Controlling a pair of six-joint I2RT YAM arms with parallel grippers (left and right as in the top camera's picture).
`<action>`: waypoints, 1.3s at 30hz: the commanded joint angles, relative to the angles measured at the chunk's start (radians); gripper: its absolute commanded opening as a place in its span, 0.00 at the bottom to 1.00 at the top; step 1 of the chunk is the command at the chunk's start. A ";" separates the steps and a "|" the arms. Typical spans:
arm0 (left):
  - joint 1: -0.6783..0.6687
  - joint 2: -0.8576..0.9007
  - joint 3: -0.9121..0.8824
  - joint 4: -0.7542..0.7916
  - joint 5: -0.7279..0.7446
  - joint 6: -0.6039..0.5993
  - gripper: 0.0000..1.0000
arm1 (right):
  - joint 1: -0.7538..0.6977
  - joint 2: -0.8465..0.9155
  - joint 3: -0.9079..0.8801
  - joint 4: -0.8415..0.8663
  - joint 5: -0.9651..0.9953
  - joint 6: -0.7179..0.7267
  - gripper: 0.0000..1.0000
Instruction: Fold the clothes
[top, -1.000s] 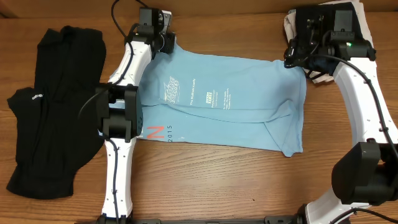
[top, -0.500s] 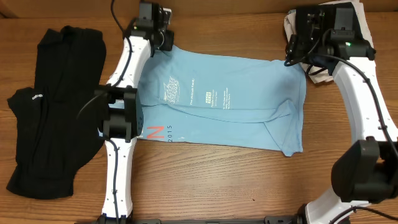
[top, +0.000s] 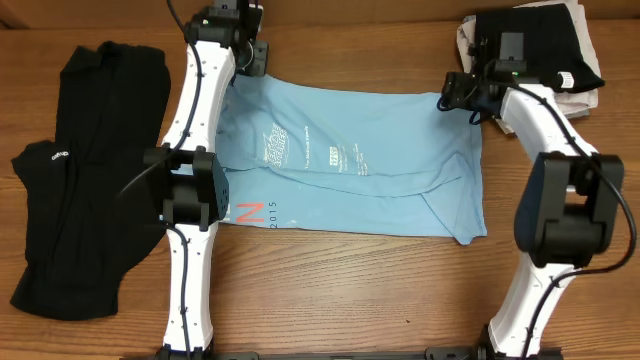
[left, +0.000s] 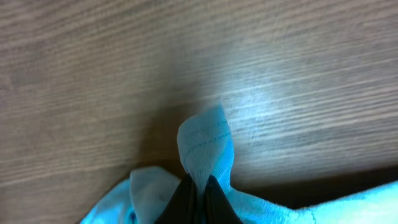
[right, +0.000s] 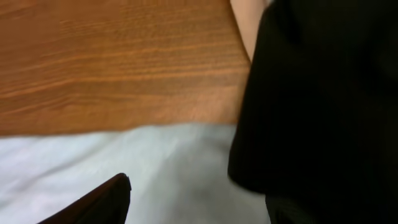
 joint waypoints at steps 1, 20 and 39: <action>-0.004 -0.036 0.024 -0.019 -0.035 -0.014 0.04 | -0.005 0.045 0.011 0.055 0.035 -0.008 0.72; 0.001 -0.036 0.023 -0.056 -0.036 -0.013 0.04 | -0.007 0.164 0.011 0.116 0.167 0.022 0.52; 0.018 -0.082 0.031 -0.066 -0.036 -0.013 0.04 | -0.005 0.162 0.322 -0.230 0.039 0.084 0.04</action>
